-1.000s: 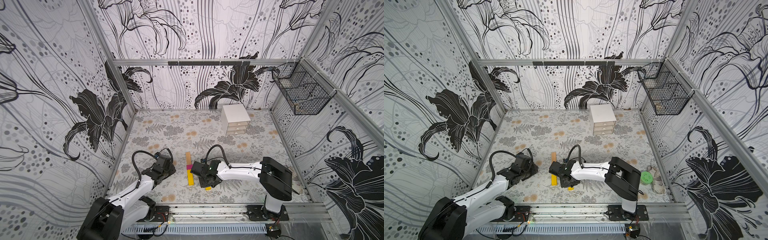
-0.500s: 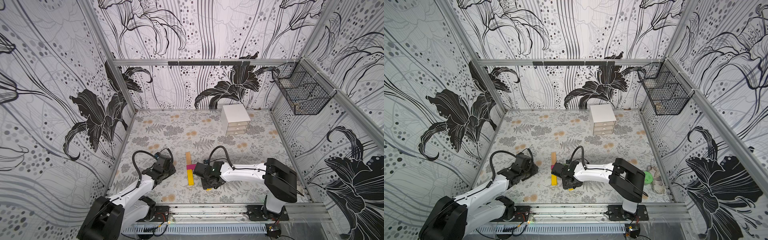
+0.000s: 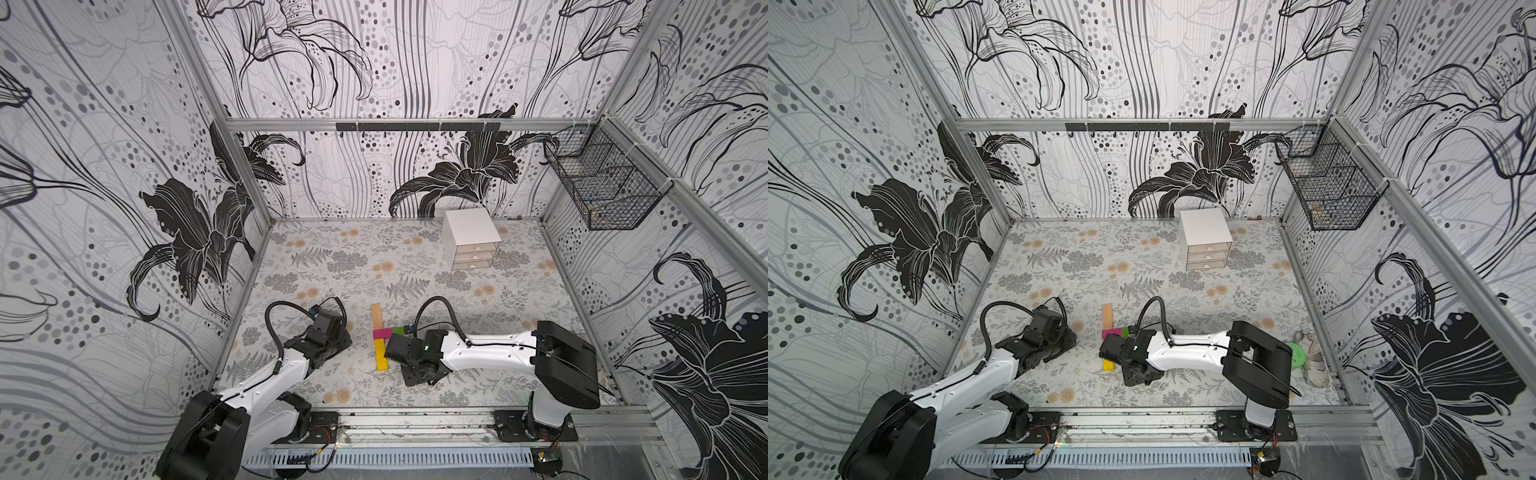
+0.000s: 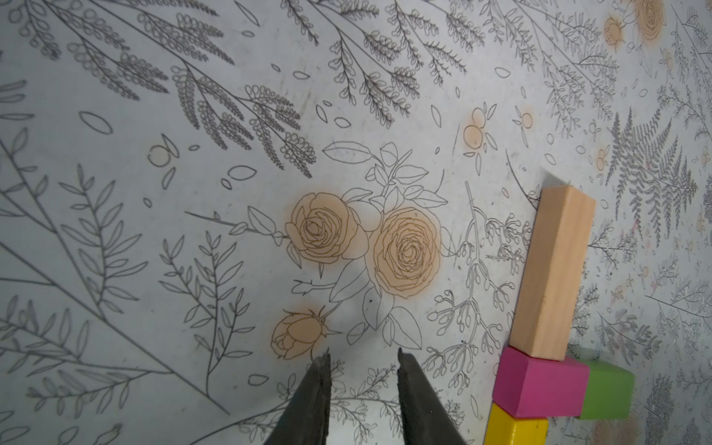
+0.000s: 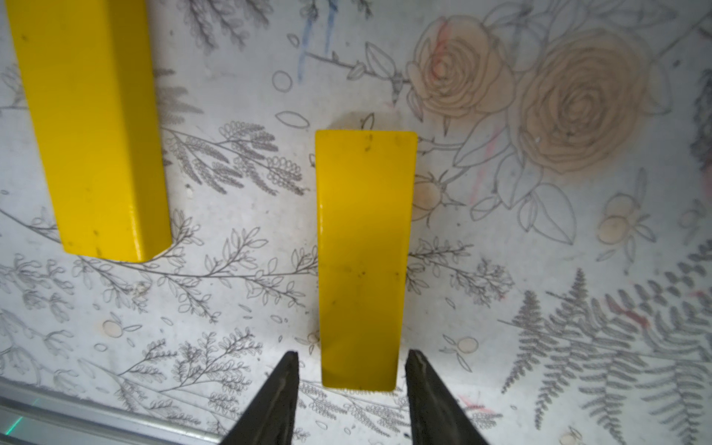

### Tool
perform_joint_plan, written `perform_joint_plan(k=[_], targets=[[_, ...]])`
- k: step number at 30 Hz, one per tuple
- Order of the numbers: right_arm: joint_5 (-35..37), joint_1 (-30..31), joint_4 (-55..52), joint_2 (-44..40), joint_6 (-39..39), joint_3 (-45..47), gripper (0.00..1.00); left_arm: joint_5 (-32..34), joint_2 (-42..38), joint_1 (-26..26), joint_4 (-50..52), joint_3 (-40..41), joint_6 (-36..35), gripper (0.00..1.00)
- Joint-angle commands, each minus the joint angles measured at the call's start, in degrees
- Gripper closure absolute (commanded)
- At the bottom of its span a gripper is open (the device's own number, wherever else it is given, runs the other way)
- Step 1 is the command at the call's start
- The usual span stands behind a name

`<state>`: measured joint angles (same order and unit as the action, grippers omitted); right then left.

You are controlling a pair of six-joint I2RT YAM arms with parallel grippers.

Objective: Assemble the letter h with building blocks
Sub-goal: Assemble the building block at the center of the board.

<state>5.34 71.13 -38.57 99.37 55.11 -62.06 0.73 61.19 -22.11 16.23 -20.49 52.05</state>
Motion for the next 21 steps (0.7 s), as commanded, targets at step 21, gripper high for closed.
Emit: perform_joint_plan(k=[21], targets=[[0.9,-1.1,-3.5,3.6,2.8,-3.7,0.6,0.1,-1.9,0.5,-0.3,0.3,-1.1,0.67]])
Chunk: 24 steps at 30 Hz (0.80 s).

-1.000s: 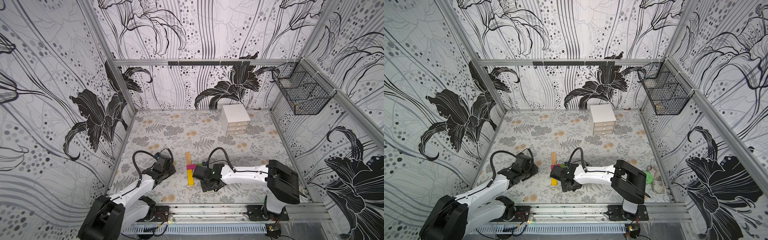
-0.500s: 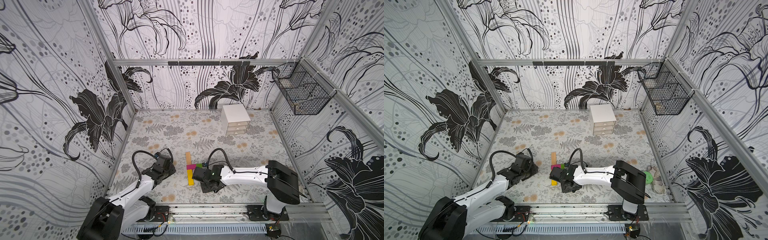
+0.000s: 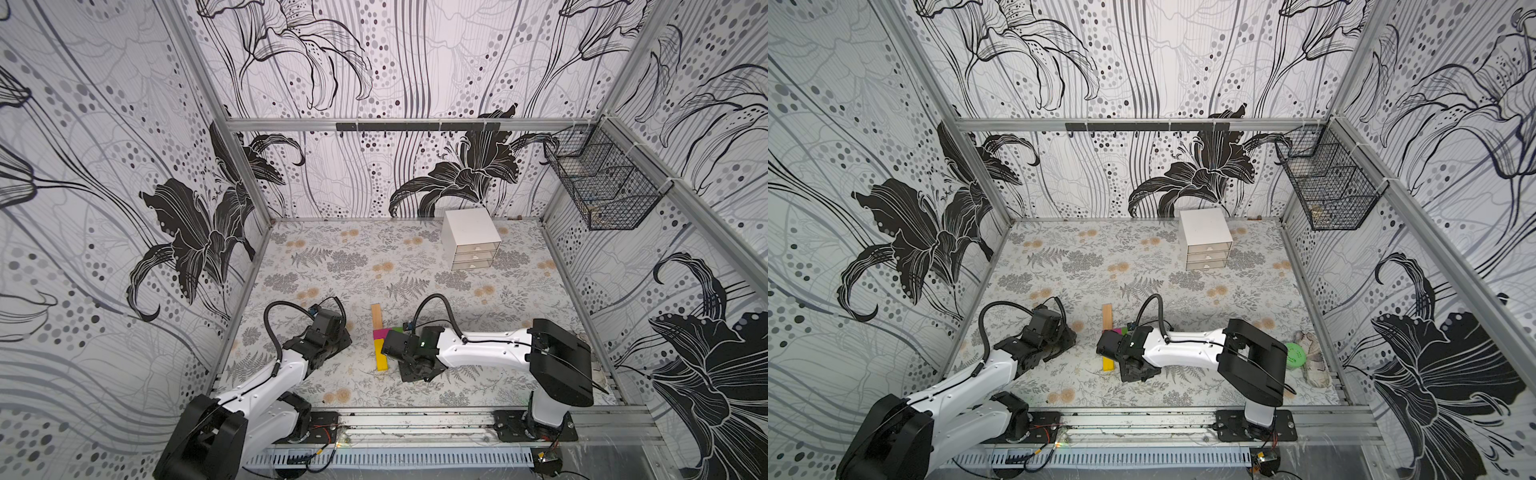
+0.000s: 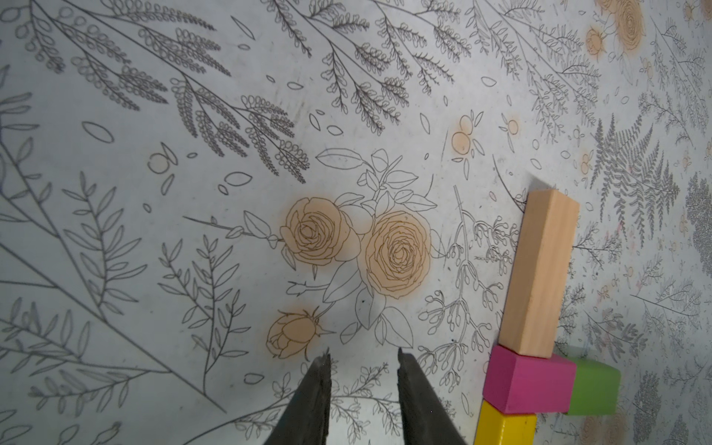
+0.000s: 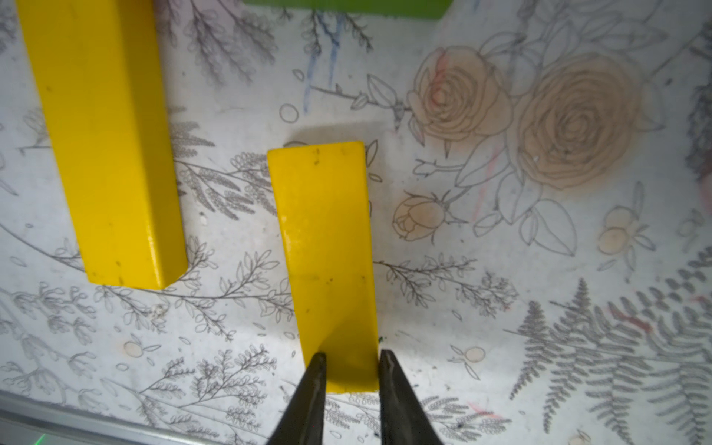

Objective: Assemble the letter h with building blocks
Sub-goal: Assemble the building block at the center of the board.

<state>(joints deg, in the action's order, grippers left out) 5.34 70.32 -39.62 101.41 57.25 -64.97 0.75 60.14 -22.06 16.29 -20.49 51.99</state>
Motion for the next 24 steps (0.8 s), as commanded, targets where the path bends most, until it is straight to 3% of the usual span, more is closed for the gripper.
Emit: perform_joint_plan(k=[1,5,9,14,24], targets=[[1.4,-0.3,-2.7,1.2,0.2,-0.9,0.53,0.1,-0.9,0.4,-0.3,0.4,-0.9,0.67],[1.7,-0.4,-2.8,-0.3,-1.0,-0.5,0.43,0.0,-1.0,0.4,-0.4,0.3,-0.9,0.67],[1.5,-0.3,-2.8,0.7,-1.9,-1.3,0.42,0.0,-0.8,0.4,-0.5,0.1,-0.9,0.67],[0.7,-0.3,-2.4,3.1,-2.4,-2.9,0.47,-0.1,-0.8,0.4,-0.2,-0.2,-1.0,0.67],[0.6,-0.8,-1.4,4.2,-1.7,-2.6,0.67,-0.2,-0.3,0.4,0.2,-1.5,-1.5,0.68]])
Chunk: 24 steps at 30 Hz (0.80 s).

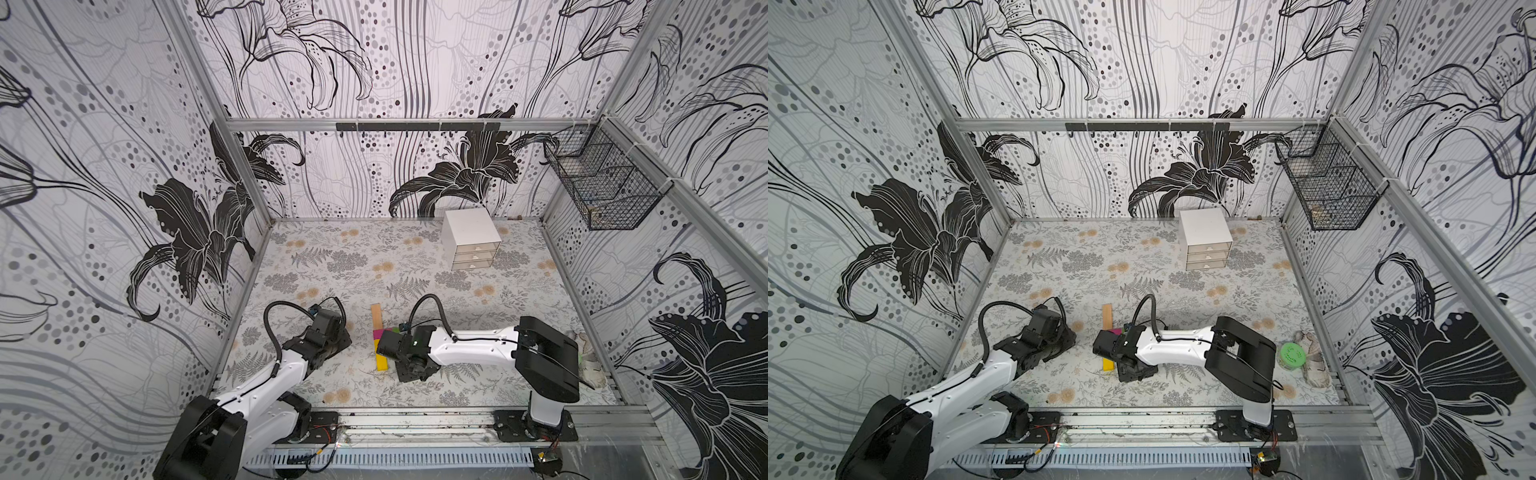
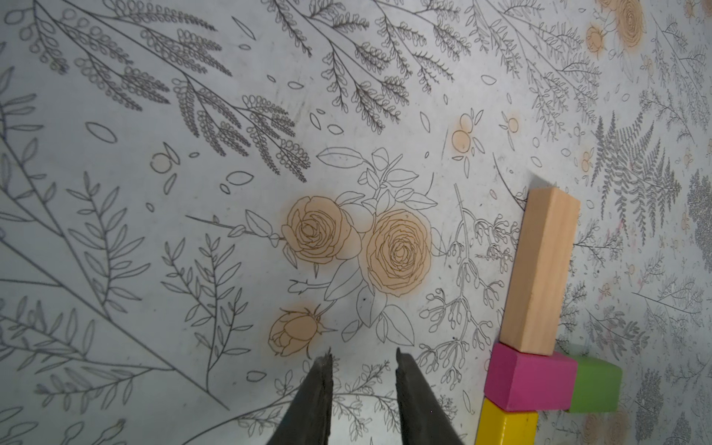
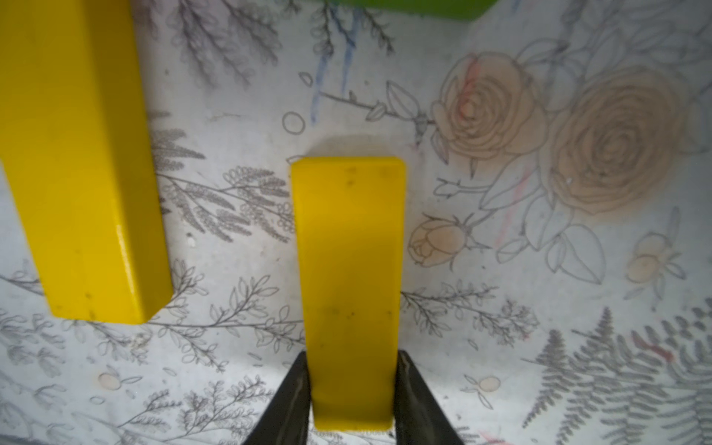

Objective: Assemble the letter h with building blocks
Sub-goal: Assemble the building block at the center of the board.

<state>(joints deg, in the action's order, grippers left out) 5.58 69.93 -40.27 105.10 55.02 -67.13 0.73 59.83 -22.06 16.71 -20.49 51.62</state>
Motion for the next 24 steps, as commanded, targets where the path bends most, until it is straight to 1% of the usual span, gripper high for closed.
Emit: perform_joint_plan(k=[1,5,15,24], targets=[[0.5,-0.5,-0.8,0.4,0.8,-0.4,0.69,-0.3,0.1,0.4,-0.4,-1.4,-1.1,0.68],[1.1,-1.1,-1.2,-0.1,2.4,-0.3,0.72,-0.5,0.5,0.4,-0.6,-1.6,-1.0,0.69],[0.2,-1.9,-0.5,0.6,4.4,-0.3,0.72,-1.0,0.3,0.4,-0.5,-2.2,-1.0,0.69],[-0.2,-2.6,0.0,1.7,3.7,-1.2,0.72,-1.3,0.3,0.4,-1.1,-1.8,-0.9,0.69]])
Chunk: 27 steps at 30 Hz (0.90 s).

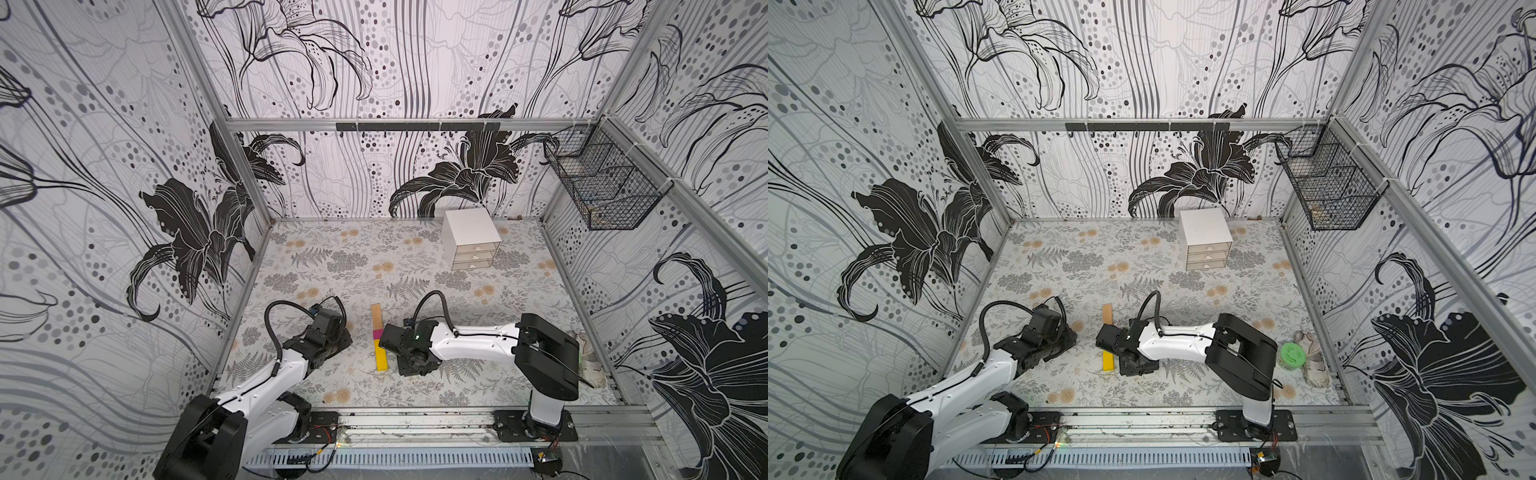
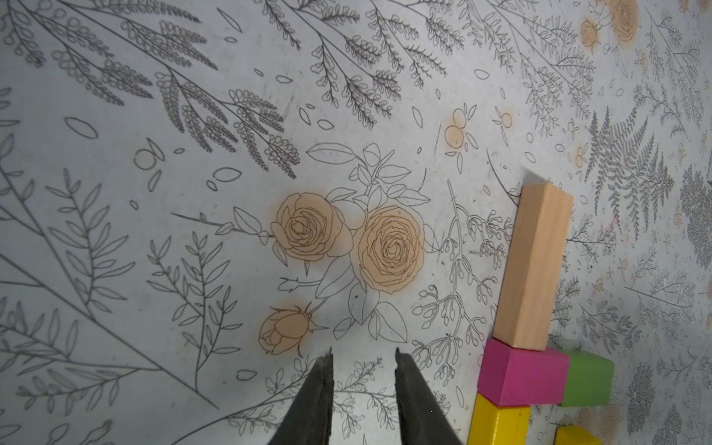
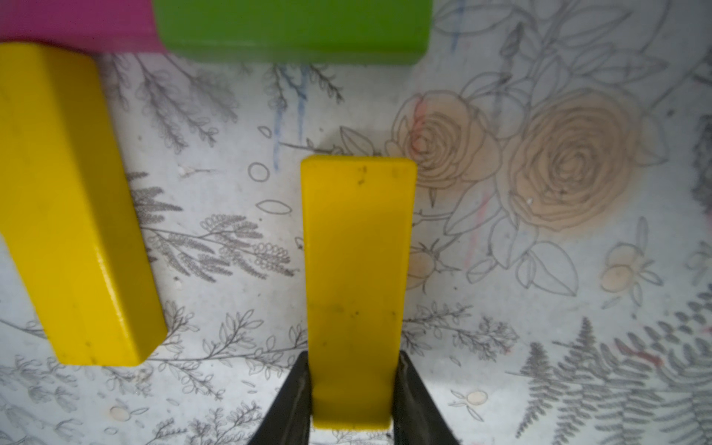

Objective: Assemble the letter h with building blocks
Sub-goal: Assemble the building block at the center of the board.

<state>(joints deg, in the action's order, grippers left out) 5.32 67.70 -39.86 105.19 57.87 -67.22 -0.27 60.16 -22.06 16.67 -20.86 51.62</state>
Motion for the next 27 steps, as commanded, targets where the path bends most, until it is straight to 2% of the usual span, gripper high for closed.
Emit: perform_joint_plan(k=[1,27], targets=[[0.0,-0.5,-0.4,1.8,0.8,-1.3,0.72,-0.3,-0.1,0.4,-1.0,-1.4,-0.8,0.69],[0.2,-2.1,-2.4,3.4,-0.6,-2.7,0.72,0.0,-0.7,0.4,-0.8,-0.8,-1.0,0.69]])
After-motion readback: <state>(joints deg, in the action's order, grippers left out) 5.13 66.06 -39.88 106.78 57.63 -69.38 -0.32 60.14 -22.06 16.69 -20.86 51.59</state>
